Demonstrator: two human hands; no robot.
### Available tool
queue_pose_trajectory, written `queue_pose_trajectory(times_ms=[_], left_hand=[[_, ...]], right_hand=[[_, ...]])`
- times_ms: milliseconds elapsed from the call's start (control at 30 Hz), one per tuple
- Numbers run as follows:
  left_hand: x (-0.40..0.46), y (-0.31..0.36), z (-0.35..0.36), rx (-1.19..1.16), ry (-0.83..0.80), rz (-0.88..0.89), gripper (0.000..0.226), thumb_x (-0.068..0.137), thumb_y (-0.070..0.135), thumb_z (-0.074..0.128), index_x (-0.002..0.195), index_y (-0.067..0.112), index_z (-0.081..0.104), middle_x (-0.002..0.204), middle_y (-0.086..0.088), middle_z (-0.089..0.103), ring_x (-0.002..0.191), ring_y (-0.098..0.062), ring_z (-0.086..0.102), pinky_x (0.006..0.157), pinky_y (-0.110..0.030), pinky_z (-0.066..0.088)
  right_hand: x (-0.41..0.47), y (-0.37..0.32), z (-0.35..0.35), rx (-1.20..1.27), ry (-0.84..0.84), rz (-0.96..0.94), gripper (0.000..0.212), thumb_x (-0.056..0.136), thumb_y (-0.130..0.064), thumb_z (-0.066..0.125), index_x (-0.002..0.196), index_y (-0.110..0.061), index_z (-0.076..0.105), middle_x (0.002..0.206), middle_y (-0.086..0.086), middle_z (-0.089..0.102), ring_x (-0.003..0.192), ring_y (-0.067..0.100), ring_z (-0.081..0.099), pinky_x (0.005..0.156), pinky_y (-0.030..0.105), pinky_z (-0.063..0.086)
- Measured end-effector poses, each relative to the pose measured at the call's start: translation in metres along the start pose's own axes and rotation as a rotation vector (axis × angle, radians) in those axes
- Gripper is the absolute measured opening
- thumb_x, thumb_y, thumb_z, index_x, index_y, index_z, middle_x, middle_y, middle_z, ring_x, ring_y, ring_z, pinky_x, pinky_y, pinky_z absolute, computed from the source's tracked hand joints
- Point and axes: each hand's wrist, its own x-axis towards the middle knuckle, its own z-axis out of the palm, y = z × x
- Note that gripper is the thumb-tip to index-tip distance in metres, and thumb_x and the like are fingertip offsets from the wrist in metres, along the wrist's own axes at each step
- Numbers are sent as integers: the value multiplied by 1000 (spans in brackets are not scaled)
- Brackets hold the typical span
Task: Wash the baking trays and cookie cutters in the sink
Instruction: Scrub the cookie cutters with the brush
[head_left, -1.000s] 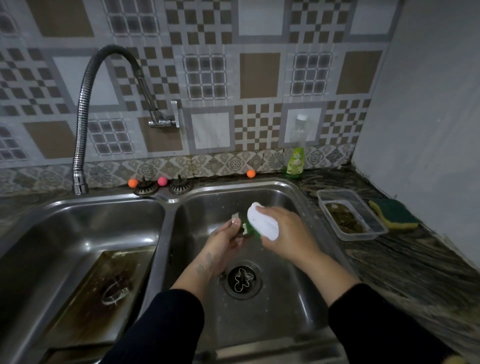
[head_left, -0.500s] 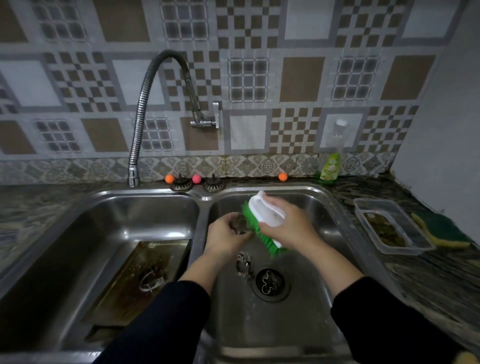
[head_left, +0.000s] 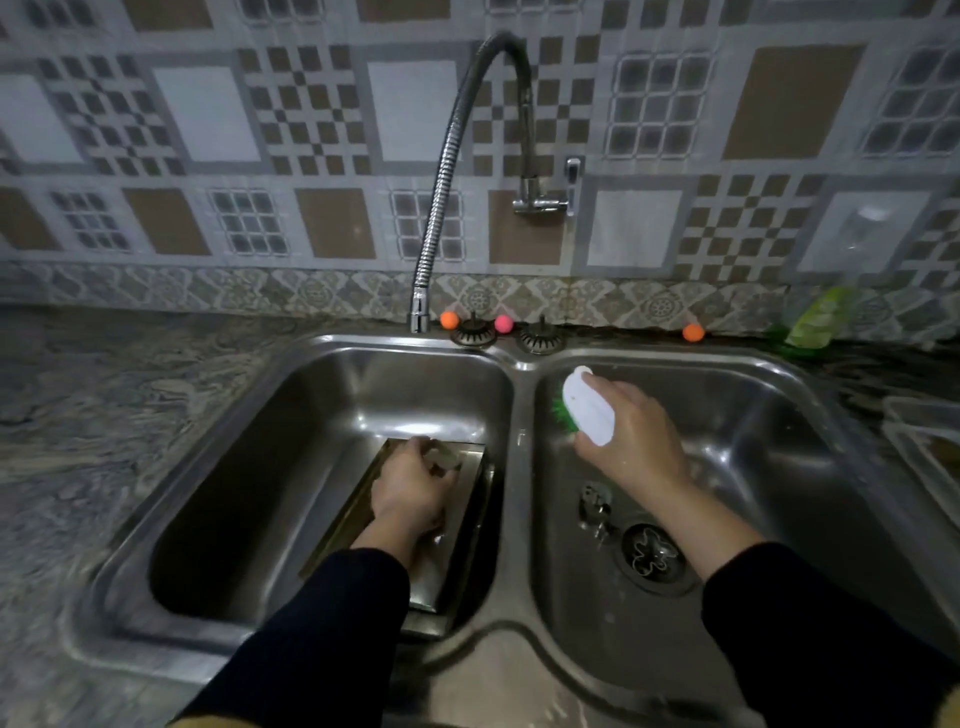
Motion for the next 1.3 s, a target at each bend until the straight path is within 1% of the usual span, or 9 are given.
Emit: queue_pose_trajectory(times_ms=[100, 133, 300, 467, 600, 767, 900, 1100, 1300], left_hand=[[8, -38, -8, 54, -62, -62, 21, 73, 39, 75, 85, 38, 57, 94, 14, 62, 99, -16, 62, 88, -33, 50], [10, -47, -10, 45, -87, -93, 20, 76, 36, 74, 84, 38, 56, 95, 13, 60, 99, -16, 61, 89, -32, 49], [28, -84, -15, 26, -197, -211, 28, 81, 24, 71, 107, 21, 60, 106, -5, 63, 104, -26, 60, 90, -33, 47], [31, -93, -13, 71, -285, -181, 34, 88, 37, 64, 113, 14, 63, 108, -8, 67, 99, -25, 62, 84, -32, 49], [31, -90, -18, 192, -327, -186, 44, 83, 21, 70, 122, 11, 53, 119, -9, 60, 111, -26, 57, 85, -29, 44], [28, -64, -28, 370, -287, -71, 47, 79, 38, 62, 123, 28, 52, 125, -3, 56, 111, -26, 56, 94, -39, 49], [25, -14, -27, 472, -275, 168, 46, 87, 33, 58, 132, 24, 51, 137, -1, 49, 125, -25, 47, 100, -37, 44], [12, 69, 12, 365, -251, 446, 36, 92, 33, 53, 127, 28, 57, 134, -1, 52, 127, -23, 45, 102, -37, 42], [-18, 116, 97, 431, -382, 519, 46, 92, 21, 53, 137, 23, 47, 142, -5, 45, 128, -26, 45, 104, -41, 41]], right_hand=[[-4, 7, 11, 0, -41, 46, 72, 69, -15, 74, 136, -24, 51, 128, 8, 57, 110, 33, 56, 93, 36, 44], [-5, 10, 14, 9, -50, 62, 72, 69, -15, 74, 136, -24, 51, 128, 8, 57, 111, 33, 55, 95, 37, 45], [-8, 17, 23, 28, -67, 121, 74, 68, -12, 76, 137, -22, 51, 131, 10, 56, 116, 31, 53, 98, 39, 44], [-9, 14, 28, 52, -73, 132, 72, 69, -12, 77, 136, -23, 52, 132, 8, 56, 117, 29, 53, 96, 35, 43], [-8, 9, 27, 49, -112, 130, 73, 71, -13, 76, 137, -24, 50, 132, 8, 55, 119, 28, 52, 95, 35, 43], [-8, 8, 18, 15, -171, 129, 73, 71, -16, 76, 137, -27, 49, 133, 6, 55, 120, 27, 52, 96, 34, 41], [-9, 16, 3, -17, -274, 147, 72, 71, -20, 75, 137, -32, 48, 129, 5, 59, 114, 25, 56, 90, 33, 46], [-12, 48, -28, -39, -357, 261, 71, 70, -29, 74, 136, -39, 48, 133, -4, 57, 109, 20, 59, 79, 26, 47], [-25, 91, -47, 14, -334, 292, 71, 70, -29, 75, 135, -38, 49, 138, -9, 53, 117, 15, 55, 93, 28, 47]])
